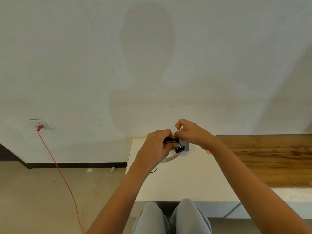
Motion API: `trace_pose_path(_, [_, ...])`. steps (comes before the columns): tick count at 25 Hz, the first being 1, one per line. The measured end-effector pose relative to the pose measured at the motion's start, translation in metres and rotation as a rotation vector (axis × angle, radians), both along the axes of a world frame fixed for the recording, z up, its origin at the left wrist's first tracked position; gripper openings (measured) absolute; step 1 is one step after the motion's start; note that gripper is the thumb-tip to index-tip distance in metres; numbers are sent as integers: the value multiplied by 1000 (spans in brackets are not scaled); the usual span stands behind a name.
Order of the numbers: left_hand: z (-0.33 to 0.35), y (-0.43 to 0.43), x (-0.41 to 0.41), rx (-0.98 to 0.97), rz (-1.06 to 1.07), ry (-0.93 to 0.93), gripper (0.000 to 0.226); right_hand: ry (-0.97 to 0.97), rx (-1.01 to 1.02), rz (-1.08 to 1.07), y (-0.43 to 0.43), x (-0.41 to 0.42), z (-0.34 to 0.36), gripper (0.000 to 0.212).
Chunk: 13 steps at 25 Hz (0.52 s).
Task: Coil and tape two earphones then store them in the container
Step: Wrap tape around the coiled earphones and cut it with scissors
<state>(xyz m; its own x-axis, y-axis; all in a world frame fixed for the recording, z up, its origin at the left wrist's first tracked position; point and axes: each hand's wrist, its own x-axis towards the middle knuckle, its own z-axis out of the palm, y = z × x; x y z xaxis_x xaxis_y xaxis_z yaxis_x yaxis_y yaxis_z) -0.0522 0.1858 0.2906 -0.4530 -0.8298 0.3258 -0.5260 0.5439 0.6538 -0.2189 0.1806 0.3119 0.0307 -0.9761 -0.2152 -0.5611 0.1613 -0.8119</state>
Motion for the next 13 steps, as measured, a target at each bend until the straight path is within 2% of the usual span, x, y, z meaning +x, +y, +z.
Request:
trace_pose_path(3, [0, -5, 3, 58, 104, 79, 8, -114, -356, -170, 15, 6, -13, 8])
trace_pose_path(5, [0, -9, 7, 146, 193, 182, 10, -216, -472, -295, 28, 6, -35, 13])
trace_pose_path(9, [-12, -15, 11, 384, 280, 402, 11, -501, -209, -284, 48, 16, -81, 25])
trace_pose_path(11, [-19, -16, 11, 542, 309, 556, 13, -642, -153, -345, 48, 21, -85, 24])
trace_pose_path(13, [-26, -18, 12, 638, 348, 624, 15, -655, -98, -406, 46, 21, -82, 20])
